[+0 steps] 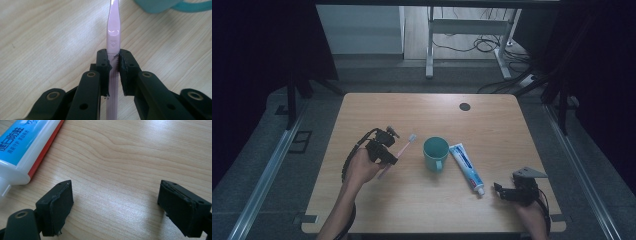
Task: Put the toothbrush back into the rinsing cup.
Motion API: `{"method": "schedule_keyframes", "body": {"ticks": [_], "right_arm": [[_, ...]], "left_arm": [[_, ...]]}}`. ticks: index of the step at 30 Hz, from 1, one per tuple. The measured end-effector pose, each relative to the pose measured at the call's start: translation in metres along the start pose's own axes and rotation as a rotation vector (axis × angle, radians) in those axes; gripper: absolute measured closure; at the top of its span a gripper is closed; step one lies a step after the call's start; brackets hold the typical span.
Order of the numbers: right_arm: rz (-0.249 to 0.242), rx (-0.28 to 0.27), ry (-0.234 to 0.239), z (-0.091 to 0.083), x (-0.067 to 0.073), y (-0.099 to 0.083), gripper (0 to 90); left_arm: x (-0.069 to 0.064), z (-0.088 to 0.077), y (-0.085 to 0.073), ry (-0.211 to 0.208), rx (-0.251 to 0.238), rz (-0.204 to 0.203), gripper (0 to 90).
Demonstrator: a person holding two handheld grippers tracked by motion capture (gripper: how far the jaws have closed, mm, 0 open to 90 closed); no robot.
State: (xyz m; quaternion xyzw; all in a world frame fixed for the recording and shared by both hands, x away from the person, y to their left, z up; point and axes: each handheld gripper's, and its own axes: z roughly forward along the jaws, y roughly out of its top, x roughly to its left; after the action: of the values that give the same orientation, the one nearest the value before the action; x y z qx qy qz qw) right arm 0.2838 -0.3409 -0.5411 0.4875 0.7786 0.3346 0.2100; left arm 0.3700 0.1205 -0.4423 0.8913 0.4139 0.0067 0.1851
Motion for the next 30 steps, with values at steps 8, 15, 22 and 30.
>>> {"method": "schedule_keyframes", "body": {"ticks": [8,15,22,30], "right_arm": [[0.000,0.000,0.000,0.000,0.000,0.000,12.9],[-0.001,-0.001,0.000,0.000,0.000,0.000,12.9],[-0.001,-0.001,0.000,0.000,0.000,0.000,12.9],[0.000,0.000,0.000,0.000,0.000,0.000,12.9]], "left_arm": [[-0.007,-0.009,0.004,-0.007,-0.061,0.034,78.9],[-0.011,-0.018,0.008,-0.020,-0.112,0.064,78.9],[-0.018,-0.027,0.015,-0.020,-0.161,0.099,79.0],[-0.028,-0.035,0.024,-0.034,-0.218,0.117,78.9]]}}
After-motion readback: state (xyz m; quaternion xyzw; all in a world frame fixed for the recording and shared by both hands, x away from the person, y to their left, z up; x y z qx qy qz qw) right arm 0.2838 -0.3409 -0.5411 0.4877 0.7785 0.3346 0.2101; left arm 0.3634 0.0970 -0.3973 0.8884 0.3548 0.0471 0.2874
